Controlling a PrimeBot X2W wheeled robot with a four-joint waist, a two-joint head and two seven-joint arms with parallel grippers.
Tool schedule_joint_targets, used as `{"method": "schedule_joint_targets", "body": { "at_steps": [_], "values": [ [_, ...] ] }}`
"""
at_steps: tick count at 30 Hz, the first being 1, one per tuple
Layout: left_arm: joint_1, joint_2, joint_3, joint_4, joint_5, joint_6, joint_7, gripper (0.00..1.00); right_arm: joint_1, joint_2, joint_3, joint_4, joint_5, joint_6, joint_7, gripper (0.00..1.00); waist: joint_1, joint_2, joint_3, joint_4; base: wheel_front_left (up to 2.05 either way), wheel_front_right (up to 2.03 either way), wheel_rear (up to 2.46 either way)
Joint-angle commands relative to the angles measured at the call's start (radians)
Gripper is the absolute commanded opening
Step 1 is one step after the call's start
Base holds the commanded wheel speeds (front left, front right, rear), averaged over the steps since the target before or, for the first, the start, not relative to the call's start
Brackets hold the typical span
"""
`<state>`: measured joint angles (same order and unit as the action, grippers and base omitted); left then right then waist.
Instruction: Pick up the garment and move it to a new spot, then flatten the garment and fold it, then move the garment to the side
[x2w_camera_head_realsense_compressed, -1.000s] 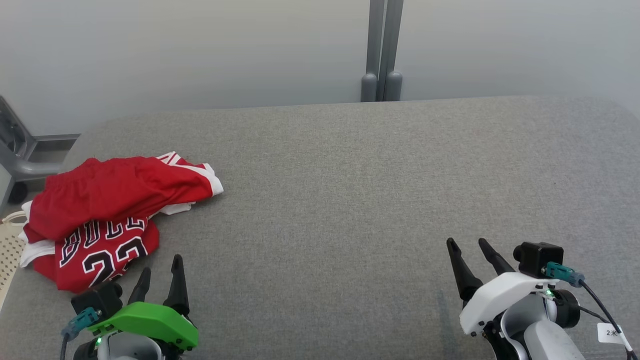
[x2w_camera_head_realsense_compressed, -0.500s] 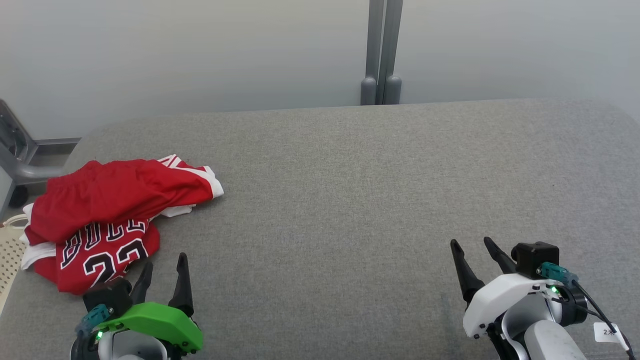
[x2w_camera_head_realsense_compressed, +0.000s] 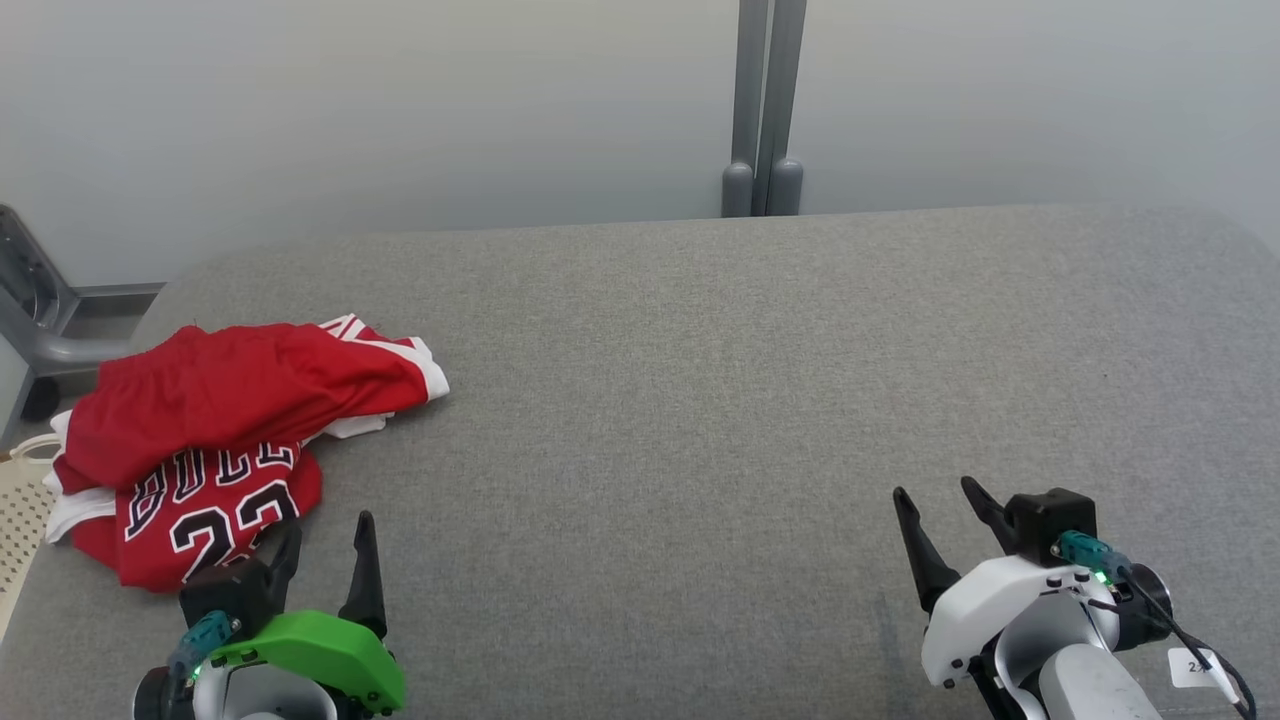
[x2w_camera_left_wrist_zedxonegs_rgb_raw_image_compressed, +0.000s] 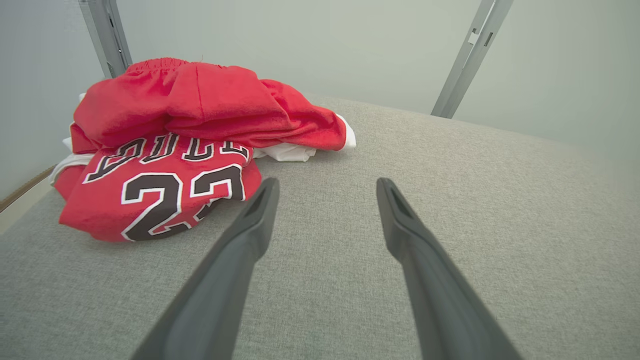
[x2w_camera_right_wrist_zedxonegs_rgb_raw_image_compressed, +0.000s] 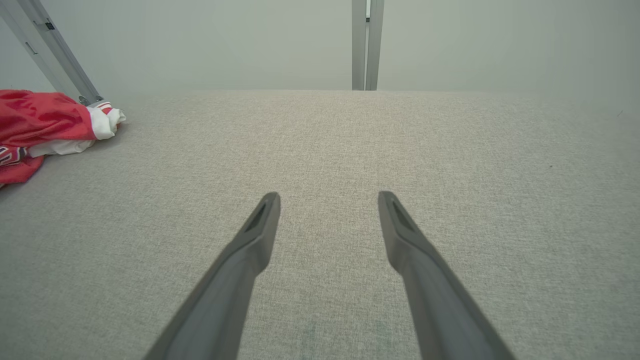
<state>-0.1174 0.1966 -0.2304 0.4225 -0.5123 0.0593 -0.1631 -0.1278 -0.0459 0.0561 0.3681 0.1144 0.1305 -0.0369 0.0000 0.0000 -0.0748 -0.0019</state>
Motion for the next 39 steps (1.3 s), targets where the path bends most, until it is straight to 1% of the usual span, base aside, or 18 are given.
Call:
{"method": "schedule_joint_targets", "body": {
  "at_steps": [1, 18, 31, 39],
  "values": [
    [-0.014, 0.009, -0.005, -0.002, 0.017, 0.007, -0.006, 1.0, -0.009, -0.006, 0.002, 0.002, -0.021, 0.0, -0.01, 1.0, 0.0, 0.0, -0.002, 0.001, 0.0, 0.0, 0.0],
    [0.005, 0.029, -0.041, 0.008, 0.095, 0.029, -0.026, 1.0, -0.015, -0.007, 0.013, 0.032, -0.128, 0.0, -0.037, 1.0, 0.0, 0.0, -0.02, -0.002, 0.0, 0.0, 0.0],
    [0.004, 0.033, -0.045, 0.019, 0.078, 0.032, -0.028, 1.0, -0.015, -0.006, 0.016, 0.043, -0.109, 0.0, -0.04, 1.0, 0.0, 0.0, -0.017, 0.0, 0.0, 0.0, 0.0],
    [0.001, 0.035, -0.046, 0.017, 0.071, 0.037, -0.03, 1.0, -0.012, -0.006, 0.018, 0.041, -0.107, 0.0, -0.041, 1.0, 0.0, 0.0, -0.017, 0.013, 0.0, 0.0, 0.0]
  ]
}}
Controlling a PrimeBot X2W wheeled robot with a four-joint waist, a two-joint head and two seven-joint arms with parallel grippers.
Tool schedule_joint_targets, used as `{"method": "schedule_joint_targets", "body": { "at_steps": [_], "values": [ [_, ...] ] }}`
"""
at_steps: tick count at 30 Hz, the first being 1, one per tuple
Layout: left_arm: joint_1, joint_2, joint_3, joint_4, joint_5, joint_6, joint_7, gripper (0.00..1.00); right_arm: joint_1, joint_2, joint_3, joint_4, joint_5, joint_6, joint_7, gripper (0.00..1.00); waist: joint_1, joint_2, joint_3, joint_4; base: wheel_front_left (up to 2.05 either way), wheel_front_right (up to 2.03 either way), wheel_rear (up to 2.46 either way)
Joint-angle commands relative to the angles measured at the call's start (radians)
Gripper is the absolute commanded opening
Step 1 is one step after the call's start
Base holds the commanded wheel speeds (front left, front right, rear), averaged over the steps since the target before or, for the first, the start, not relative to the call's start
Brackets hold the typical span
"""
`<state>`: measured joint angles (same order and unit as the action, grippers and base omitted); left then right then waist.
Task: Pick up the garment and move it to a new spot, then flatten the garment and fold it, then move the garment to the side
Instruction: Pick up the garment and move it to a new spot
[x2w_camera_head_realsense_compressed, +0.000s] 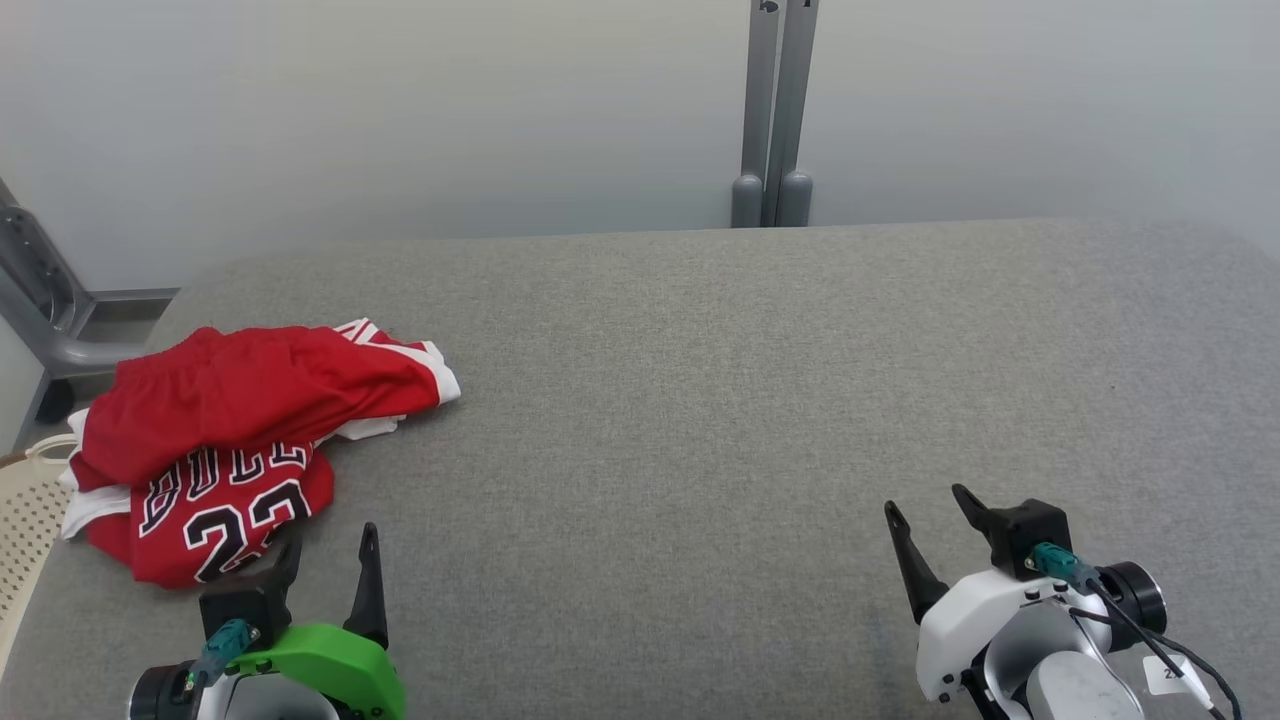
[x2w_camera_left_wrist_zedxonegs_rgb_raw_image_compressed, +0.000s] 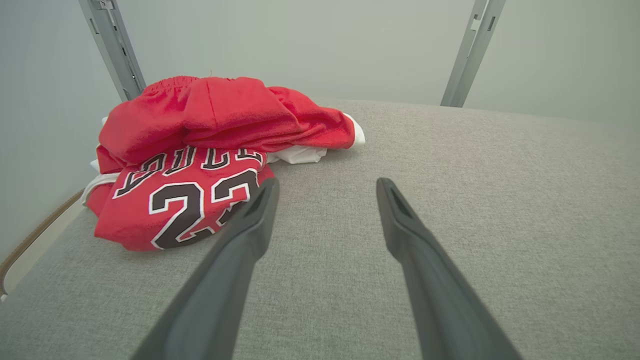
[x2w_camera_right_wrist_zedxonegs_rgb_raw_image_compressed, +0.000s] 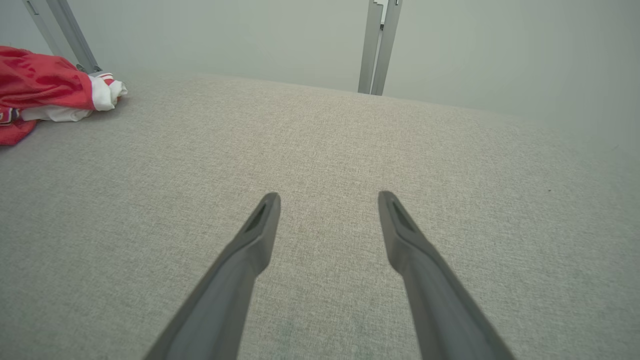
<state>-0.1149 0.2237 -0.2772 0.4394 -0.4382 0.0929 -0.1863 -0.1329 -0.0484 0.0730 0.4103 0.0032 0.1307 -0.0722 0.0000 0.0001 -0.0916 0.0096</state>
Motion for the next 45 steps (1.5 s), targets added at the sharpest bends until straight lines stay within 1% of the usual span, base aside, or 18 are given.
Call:
{"method": "schedule_joint_targets", "body": {
  "at_steps": [1, 5, 11, 18, 19, 24, 30, 34, 40, 42, 43, 45],
  "values": [
    [-0.002, 0.008, 0.001, 0.0, -0.004, 0.005, -0.006, 1.0, -0.006, -0.004, 0.0, -0.002, 0.005, 0.0, -0.006, 1.0, 0.0, -0.0001, 0.0, 0.006, 0.0, 0.0, 0.0],
    [0.003, 0.01, 0.0, 0.0, -0.008, 0.006, -0.004, 1.0, 0.0, -0.003, 0.002, 0.001, 0.013, 0.0, -0.005, 1.0, 0.0, -0.0001, 0.0, 0.03, 0.0, 0.0, 0.0],
    [0.009, 0.018, 0.0, -0.004, -0.013, 0.01, 0.0, 1.0, 0.0, -0.004, 0.007, 0.001, 0.023, 0.0, -0.005, 1.0, 0.0, -0.0001, 0.0, 0.09, 0.0, 0.0, 0.0],
    [0.022, 0.028, 0.003, -0.02, -0.022, 0.023, 0.009, 1.0, -0.005, -0.003, 0.017, 0.003, 0.036, 0.0, -0.015, 1.0, 0.0, -0.0001, -0.004, 0.173, 0.0, 0.0, 0.0],
    [0.024, 0.033, 0.003, -0.026, -0.021, 0.026, 0.014, 1.0, -0.008, -0.004, 0.02, 0.003, 0.04, 0.0, -0.019, 1.0, 0.0, -0.0001, -0.005, 0.198, 0.0, 0.0, 0.0],
    [0.025, 0.044, 0.003, -0.039, -0.022, 0.029, 0.024, 1.0, -0.011, -0.003, 0.03, 0.005, 0.057, 0.0, -0.027, 1.0, 0.0, -0.0001, -0.007, 0.263, 0.0, 0.0, 0.0],
    [0.037, 0.063, 0.005, -0.06, -0.027, 0.038, 0.039, 1.0, -0.017, -0.004, 0.04, 0.017, 0.074, 0.0, -0.035, 1.0, 0.0, -0.0001, -0.004, 0.325, 0.0, 0.0, 0.0],
    [0.042, 0.069, 0.006, -0.074, -0.03, 0.042, 0.044, 1.0, -0.026, -0.004, 0.052, 0.024, 0.087, 0.0, -0.041, 1.0, 0.0, -0.0001, -0.002, 0.349, 0.0, 0.0, 0.0],
    [0.032, 0.074, 0.0, -0.081, -0.036, 0.042, 0.061, 1.0, -0.031, -0.004, 0.064, 0.035, 0.091, 0.0, -0.05, 1.0, 0.0, -0.0001, 0.0, 0.365, 0.0, 0.0, 0.0],
    [0.014, 0.075, -0.008, -0.073, -0.043, 0.026, 0.082, 1.0, -0.031, -0.004, 0.066, 0.035, 0.089, 0.0, -0.051, 1.0, 0.0, -0.0001, 0.001, 0.366, 0.0, 0.0, 0.0],
    [0.014, 0.075, -0.008, -0.073, -0.043, 0.026, 0.082, 1.0, -0.031, -0.004, 0.066, 0.035, 0.089, 0.0, -0.051, 1.0, 0.0, -0.0001, 0.001, 0.366, 0.0, 0.0, 0.0],
    [-0.01, 0.067, -0.019, -0.059, -0.058, 0.007, 0.133, 1.0, -0.03, -0.004, 0.069, 0.034, 0.1, 0.0, -0.048, 1.0, 0.0, -0.0001, 0.005, 0.368, 0.0, 0.0, 0.0]
  ]
}}
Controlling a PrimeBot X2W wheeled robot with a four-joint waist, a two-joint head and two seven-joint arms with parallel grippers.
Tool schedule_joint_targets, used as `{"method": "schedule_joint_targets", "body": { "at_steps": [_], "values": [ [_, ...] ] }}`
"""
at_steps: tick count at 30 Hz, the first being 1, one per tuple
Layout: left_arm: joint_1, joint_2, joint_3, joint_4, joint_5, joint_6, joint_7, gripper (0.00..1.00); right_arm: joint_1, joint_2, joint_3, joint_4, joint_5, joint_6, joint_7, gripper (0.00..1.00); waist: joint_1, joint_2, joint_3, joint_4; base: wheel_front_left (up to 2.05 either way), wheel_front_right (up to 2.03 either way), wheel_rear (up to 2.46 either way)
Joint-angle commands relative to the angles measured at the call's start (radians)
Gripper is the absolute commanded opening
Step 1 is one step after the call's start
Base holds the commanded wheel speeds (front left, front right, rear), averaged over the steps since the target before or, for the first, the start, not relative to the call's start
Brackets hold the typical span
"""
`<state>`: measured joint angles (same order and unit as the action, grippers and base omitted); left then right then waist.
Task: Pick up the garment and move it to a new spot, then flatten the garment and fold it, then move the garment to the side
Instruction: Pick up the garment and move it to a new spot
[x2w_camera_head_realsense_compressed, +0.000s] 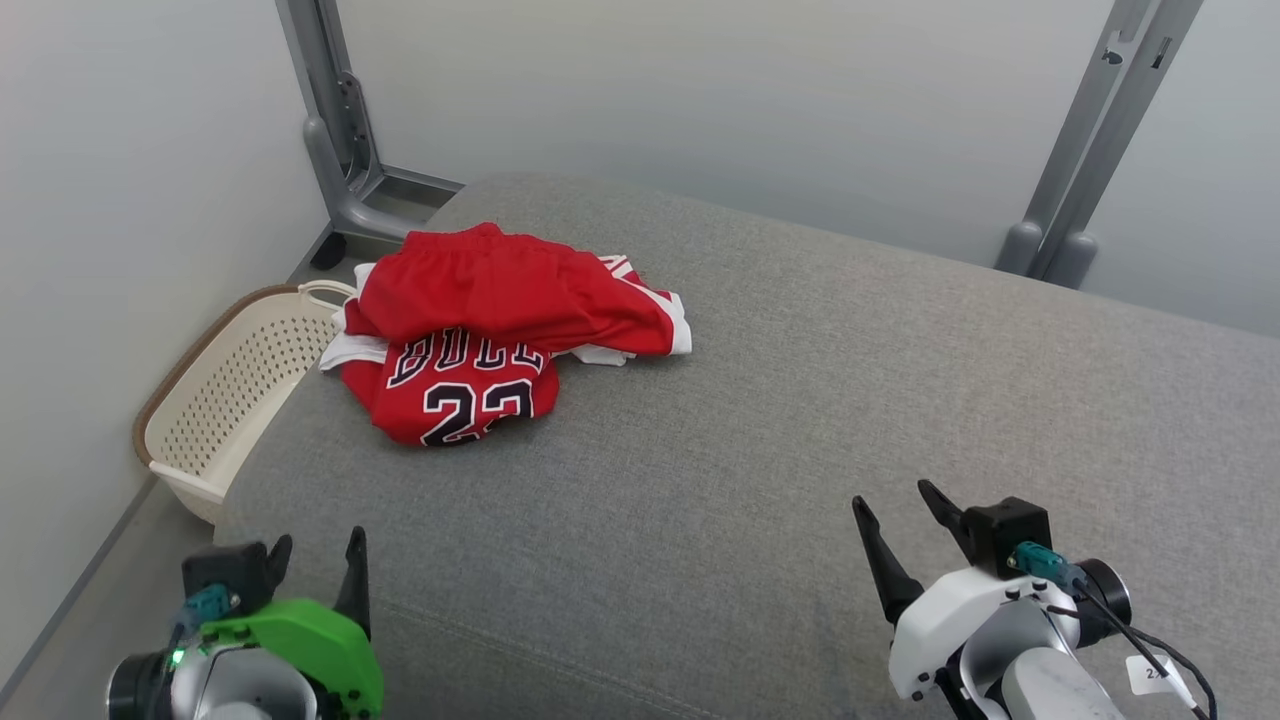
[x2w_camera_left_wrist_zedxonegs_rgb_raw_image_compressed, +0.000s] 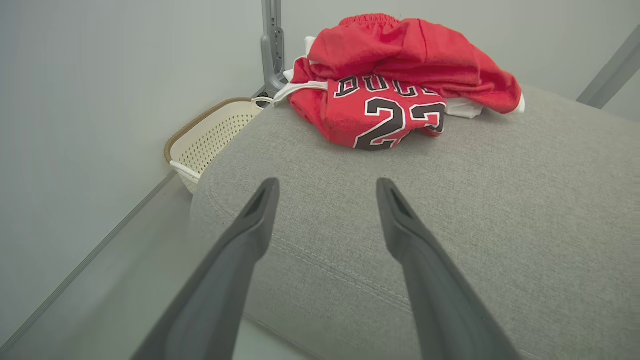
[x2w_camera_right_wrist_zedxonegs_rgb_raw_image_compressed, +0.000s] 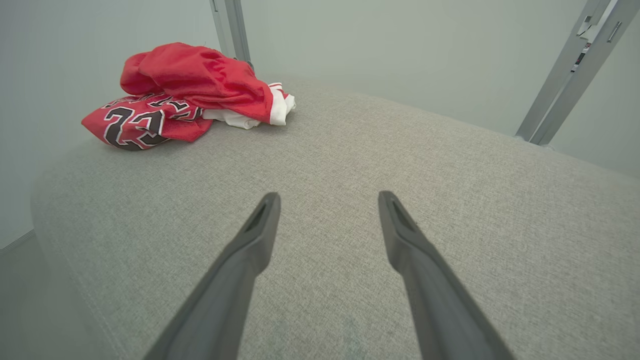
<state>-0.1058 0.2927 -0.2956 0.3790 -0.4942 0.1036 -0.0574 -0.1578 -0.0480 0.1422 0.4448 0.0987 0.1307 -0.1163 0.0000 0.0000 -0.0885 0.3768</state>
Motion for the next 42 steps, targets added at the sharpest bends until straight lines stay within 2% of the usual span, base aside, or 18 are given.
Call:
{"method": "schedule_joint_targets", "body": {
  "at_steps": [1, 8, 18, 26, 33, 39, 40, 41, 42],
  "values": [
    [-0.037, -0.004, -0.006, 0.008, -0.012, -0.013, 0.034, 1.0, -0.006, -0.004, 0.003, -0.004, 0.0, 0.0, -0.002, 1.0, 0.0, 0.0, 0.005, 0.0, 0.0, 0.0, 0.0],
    [-0.243, -0.011, -0.03, 0.092, -0.055, -0.055, 0.242, 1.0, -0.023, -0.004, 0.023, -0.051, -0.016, 0.0, 0.027, 1.0, 0.0, 0.0, 0.058, -0.028, 0.0, 0.0, 0.0],
    [-0.599, -0.002, -0.024, 0.235, -0.109, -0.096, 0.488, 1.0, -0.107, -0.004, 0.049, -0.192, -0.079, 0.0, 0.099, 1.0, 0.0, 0.0, 0.267, -0.114, 0.0, 0.0, 0.0],
    [-0.801, 0.023, -0.027, 0.315, -0.117, -0.117, 0.594, 1.0, -0.159, -0.004, 0.089, -0.292, -0.132, 0.0, 0.15, 1.0, 0.0, 0.0, 0.421, -0.176, 0.0, 0.0, 0.0],
    [-0.876, 0.051, -0.029, 0.381, -0.105, -0.093, 0.634, 1.0, -0.177, -0.004, 0.114, -0.33, -0.146, 0.0, 0.168, 1.0, 0.0, 0.0, 0.493, -0.218, 0.0, 0.0, 0.0],
    [-0.886, 0.05, -0.032, 0.423, -0.102, -0.071, 0.637, 1.0, -0.181, -0.004, 0.126, -0.332, -0.146, 0.0, 0.171, 1.0, 0.0, 0.0, 0.509, -0.232, 0.0, 0.0, 0.0],
    [-0.884, 0.05, -0.031, 0.428, -0.105, -0.07, 0.637, 0.58, -0.182, -0.004, 0.126, -0.331, -0.142, 0.0, 0.169, 1.0, 0.0, 0.0, 0.51, -0.234, 0.0, 0.0, 0.0],
    [-0.884, 0.051, -0.031, 0.43, -0.107, -0.071, 0.629, 0.25, -0.183, -0.004, 0.126, -0.331, -0.138, 0.0, 0.167, 1.0, 0.0, 0.0, 0.51, -0.236, 0.0, 0.0, 0.0],
    [-0.884, 0.051, -0.031, 0.43, -0.107, -0.071, 0.629, 0.25, -0.183, -0.004, 0.126, -0.331, -0.138, 0.0, 0.167, 1.0, 0.0, 0.0, 0.51, -0.236, 0.0, 0.0, 0.0]
  ]
}}
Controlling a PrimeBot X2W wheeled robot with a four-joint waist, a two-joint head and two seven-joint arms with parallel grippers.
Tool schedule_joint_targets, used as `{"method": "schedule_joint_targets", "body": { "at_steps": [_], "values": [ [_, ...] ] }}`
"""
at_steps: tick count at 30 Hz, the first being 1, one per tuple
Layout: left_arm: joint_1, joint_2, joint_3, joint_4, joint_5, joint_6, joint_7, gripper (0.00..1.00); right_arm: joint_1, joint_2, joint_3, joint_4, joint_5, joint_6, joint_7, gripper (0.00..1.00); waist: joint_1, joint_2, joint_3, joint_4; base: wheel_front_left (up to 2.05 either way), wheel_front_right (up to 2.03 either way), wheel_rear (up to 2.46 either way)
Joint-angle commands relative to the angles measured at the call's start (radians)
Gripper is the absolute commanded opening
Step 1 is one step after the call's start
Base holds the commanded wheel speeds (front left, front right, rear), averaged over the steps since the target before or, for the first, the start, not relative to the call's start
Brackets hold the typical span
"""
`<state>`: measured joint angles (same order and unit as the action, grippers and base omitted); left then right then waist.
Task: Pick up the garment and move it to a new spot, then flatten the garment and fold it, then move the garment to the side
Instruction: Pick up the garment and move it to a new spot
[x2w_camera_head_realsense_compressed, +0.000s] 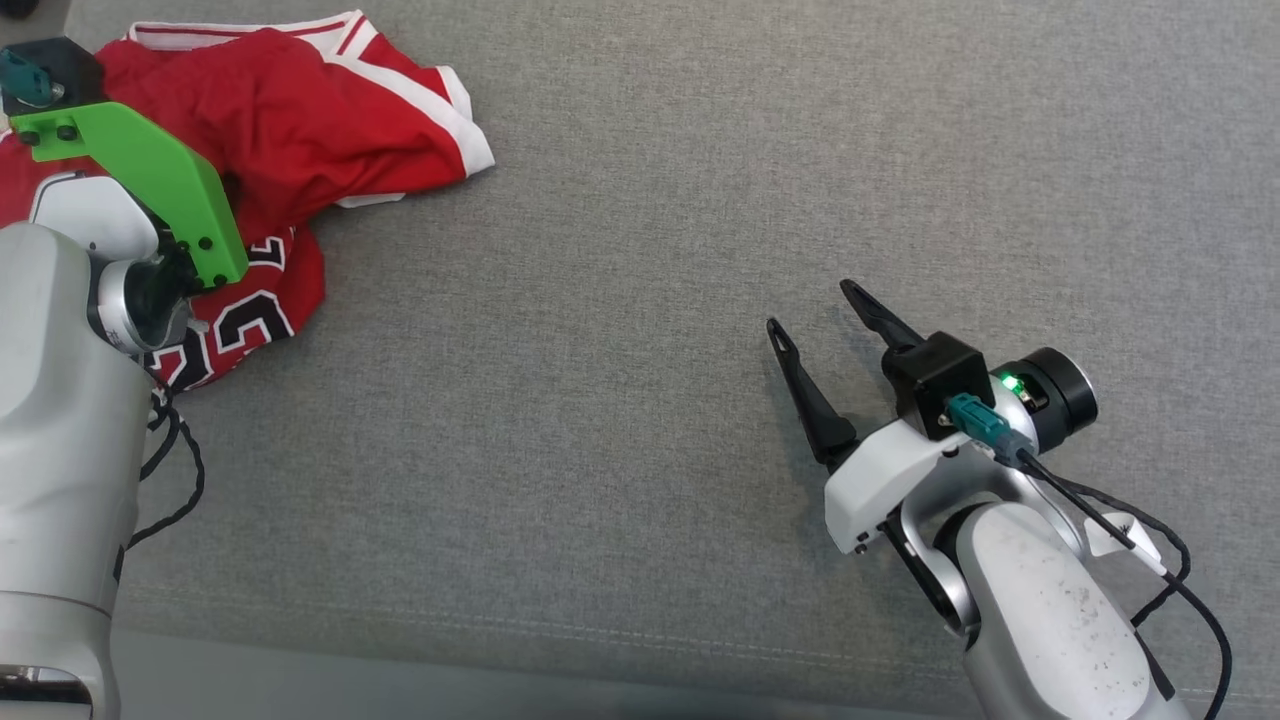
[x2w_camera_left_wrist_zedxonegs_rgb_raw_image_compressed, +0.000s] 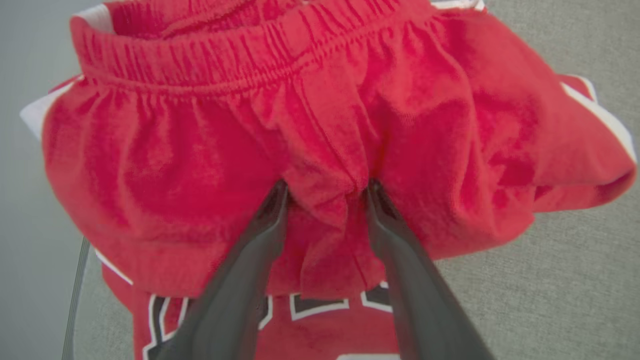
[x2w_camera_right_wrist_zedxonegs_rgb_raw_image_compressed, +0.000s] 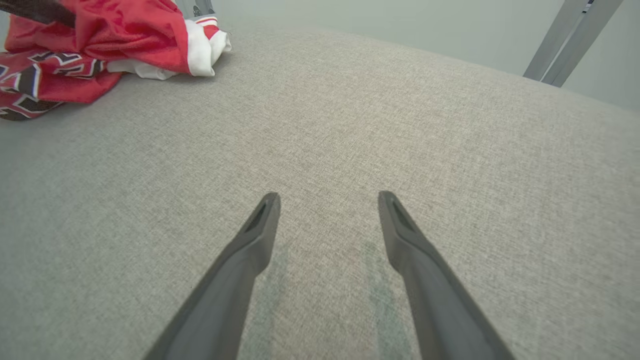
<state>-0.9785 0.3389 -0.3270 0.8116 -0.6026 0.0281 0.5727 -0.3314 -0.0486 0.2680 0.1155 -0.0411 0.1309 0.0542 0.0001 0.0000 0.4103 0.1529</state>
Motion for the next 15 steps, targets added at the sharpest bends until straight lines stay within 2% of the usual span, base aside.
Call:
{"method": "schedule_joint_targets", "body": {
  "at_steps": [1, 7, 15],
  "values": [
    [-0.012, 0.003, -0.001, 0.002, 0.004, 0.005, -0.006, 0.0, -0.011, -0.003, -0.001, -0.001, 0.005, 0.0, -0.006, 1.0, -0.0001, 0.0, 0.011, -0.013, 0.0, 0.0, 0.0],
    [-0.005, -0.002, -0.005, 0.016, 0.009, -0.008, -0.069, 0.0, -0.006, -0.003, 0.009, 0.029, 0.027, 0.0, -0.022, 1.0, -0.0001, 0.0, -0.035, -0.022, 0.0, 0.0, 0.0],
    [-0.04, -0.022, -0.023, -0.017, 0.035, -0.02, -0.187, 0.0, 0.037, -0.003, 0.011, 0.079, 0.087, 0.0, -0.057, 1.0, -0.0001, 0.0, -0.163, -0.058, 0.0, 0.0, 0.0]
  ]
}}
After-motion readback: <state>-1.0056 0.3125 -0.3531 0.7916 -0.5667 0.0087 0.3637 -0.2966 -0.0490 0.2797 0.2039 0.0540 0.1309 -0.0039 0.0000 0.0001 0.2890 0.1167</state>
